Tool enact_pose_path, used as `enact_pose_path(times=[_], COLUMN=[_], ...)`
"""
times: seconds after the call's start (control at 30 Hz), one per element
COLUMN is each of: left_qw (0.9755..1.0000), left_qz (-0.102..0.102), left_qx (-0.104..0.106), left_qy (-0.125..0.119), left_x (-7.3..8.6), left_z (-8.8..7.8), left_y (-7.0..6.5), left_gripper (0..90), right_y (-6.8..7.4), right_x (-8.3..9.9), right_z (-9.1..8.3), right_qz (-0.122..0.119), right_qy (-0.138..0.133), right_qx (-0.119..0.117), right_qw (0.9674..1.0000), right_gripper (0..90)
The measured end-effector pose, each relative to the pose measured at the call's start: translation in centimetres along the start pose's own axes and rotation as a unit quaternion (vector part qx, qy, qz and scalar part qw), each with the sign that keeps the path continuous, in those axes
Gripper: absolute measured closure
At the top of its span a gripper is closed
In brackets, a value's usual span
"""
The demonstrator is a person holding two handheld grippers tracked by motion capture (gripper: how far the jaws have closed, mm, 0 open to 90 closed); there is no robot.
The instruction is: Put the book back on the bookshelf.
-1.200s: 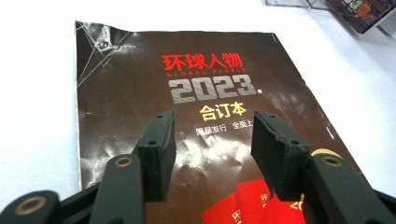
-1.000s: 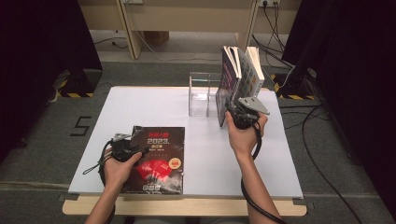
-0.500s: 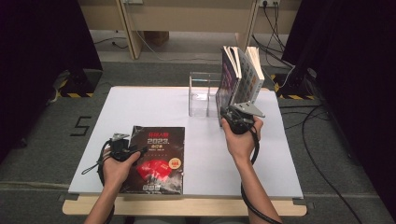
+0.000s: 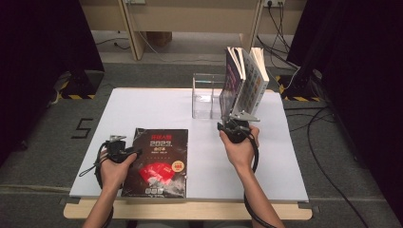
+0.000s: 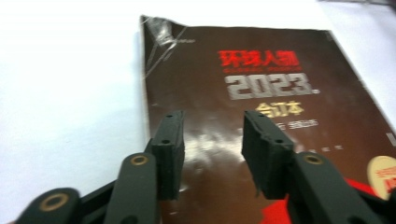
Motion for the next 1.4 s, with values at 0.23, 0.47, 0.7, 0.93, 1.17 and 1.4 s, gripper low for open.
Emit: enact_pose_path(times=[0.23, 0.47, 0.7, 0.93, 1.17, 1.4], left_qw=[0.9997, 0.9989, 0.9984, 0.9982, 0.9986, 0.9975], left_qz=[-0.013, -0.013, -0.022, -0.025, -0.018, -0.010], left_qx=[-0.017, -0.042, -0.046, -0.043, -0.042, -0.059], left_qy=[0.008, 0.013, 0.023, 0.035, 0.027, 0.037], left_x=[-0.1, -0.4, -0.7, -0.5, -1.0, -1.4], left_z=[0.1, 0.6, 1.3, 1.9, 1.6, 1.8], left_y=[1.2, 1.8, 2.4, 2.3, 2.4, 3.1], left_gripper=[69.6, 71.5, 73.5, 73.1, 81.0, 88.6], right_y=[0.2, 0.1, 0.0, -0.3, -0.4, -0.5], right_x=[0.8, 1.4, 1.5, 1.4, 1.5, 1.6], right_z=[0.6, 1.1, 1.1, 1.1, 1.1, 1.2], right_qz=[-0.003, 0.001, 0.003, 0.003, 0.003, 0.007], right_qy=[0.025, 0.049, 0.056, 0.058, 0.063, 0.068], right_qx=[-0.014, -0.021, -0.023, -0.024, -0.026, -0.028], right_qw=[0.9996, 0.9986, 0.9981, 0.9980, 0.9977, 0.9973], right_gripper=[70.3, 70.4, 69.0, 68.4, 68.7, 69.1])
Point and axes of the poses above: each handheld gripper's, and its own axes: z roughly forward along the jaws, x roughly out of its underside, y roughly to its left, the point moved 3 cm from there along z, roughly forward along the jaws, and after that the axes turned 6 degrees about -z, right-handed, at the moved point
